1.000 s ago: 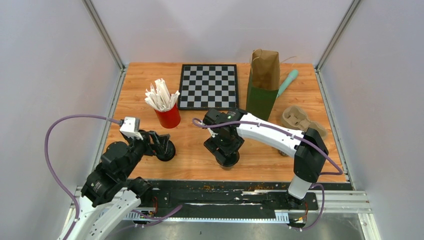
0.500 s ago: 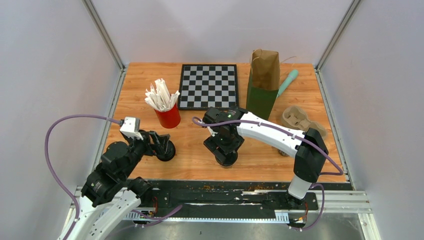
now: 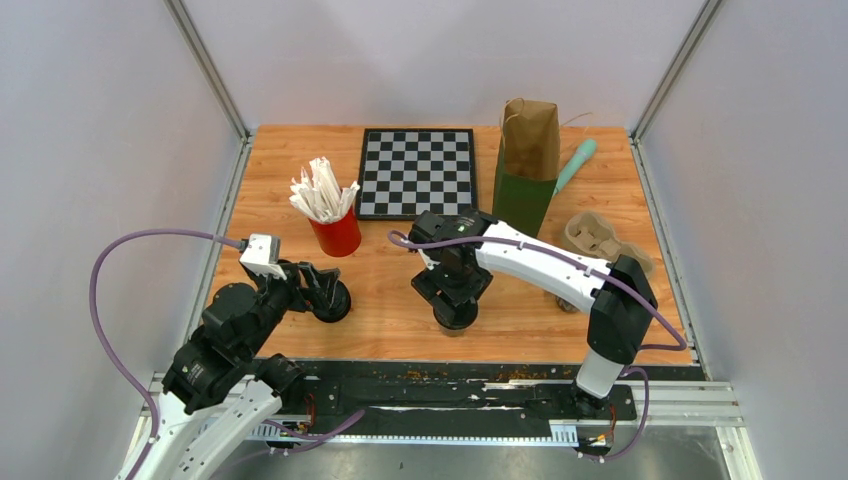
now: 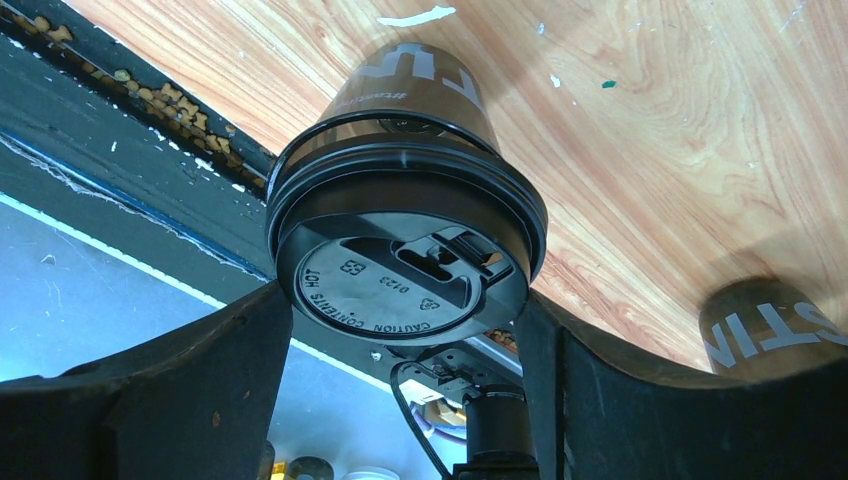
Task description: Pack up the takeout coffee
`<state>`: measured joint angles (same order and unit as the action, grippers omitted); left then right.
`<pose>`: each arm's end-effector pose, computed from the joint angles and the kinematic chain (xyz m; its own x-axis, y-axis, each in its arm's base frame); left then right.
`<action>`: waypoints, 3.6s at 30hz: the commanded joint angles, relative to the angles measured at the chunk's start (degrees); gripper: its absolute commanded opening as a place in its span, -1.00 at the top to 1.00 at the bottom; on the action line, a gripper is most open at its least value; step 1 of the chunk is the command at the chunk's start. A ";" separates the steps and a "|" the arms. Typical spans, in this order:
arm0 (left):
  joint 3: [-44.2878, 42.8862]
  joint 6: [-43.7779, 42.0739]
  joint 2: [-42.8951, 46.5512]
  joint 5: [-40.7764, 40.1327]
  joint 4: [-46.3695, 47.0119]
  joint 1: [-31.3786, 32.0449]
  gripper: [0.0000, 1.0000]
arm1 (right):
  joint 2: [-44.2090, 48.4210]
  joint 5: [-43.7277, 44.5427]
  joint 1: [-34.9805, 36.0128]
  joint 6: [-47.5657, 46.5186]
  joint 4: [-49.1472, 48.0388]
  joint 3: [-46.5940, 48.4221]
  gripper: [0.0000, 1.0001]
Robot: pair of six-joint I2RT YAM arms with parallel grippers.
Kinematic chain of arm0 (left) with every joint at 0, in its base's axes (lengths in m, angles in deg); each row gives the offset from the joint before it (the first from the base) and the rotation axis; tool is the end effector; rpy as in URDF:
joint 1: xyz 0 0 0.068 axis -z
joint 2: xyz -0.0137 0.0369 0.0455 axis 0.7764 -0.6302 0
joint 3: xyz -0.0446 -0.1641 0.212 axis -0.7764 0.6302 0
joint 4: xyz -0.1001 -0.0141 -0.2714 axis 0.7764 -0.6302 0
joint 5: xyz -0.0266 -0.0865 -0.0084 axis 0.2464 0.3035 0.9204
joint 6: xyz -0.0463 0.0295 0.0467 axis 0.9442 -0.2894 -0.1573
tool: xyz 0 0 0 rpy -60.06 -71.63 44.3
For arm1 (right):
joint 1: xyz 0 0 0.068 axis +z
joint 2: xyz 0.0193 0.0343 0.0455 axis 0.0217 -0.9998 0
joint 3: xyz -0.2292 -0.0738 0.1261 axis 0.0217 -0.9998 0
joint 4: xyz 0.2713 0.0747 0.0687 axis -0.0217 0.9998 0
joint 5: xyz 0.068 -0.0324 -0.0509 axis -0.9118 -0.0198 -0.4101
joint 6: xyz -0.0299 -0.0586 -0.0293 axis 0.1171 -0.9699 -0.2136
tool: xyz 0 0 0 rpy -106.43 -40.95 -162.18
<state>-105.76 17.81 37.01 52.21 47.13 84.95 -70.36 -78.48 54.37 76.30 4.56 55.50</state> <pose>0.1073 -0.0550 0.3306 -0.3085 -0.2492 -0.9180 0.2455 0.9115 -0.3299 0.1981 0.2931 0.2365 -0.6895 -0.7202 -0.0767 -0.7241 0.6880 0.0483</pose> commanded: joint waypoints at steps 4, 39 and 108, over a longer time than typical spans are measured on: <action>0.10 -0.86 0.47 -0.59 2.19 -0.23 -1.00 | -0.39 -1.20 -0.92 -0.65 -2.39 0.68 -0.57; 0.23 -0.91 0.72 -0.91 2.20 -0.24 -1.00 | -2.49 -0.53 -0.92 -0.58 -1.89 4.54 -0.67; 11.89 14.02 -42.57 38.88 45.86 4.21 -0.32 | 20.09 -8.61 -6.14 8.64 -39.74 -27.43 0.44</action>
<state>-94.81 30.03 -4.21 87.77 83.81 88.84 -49.51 -86.50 48.27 84.67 -31.92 28.39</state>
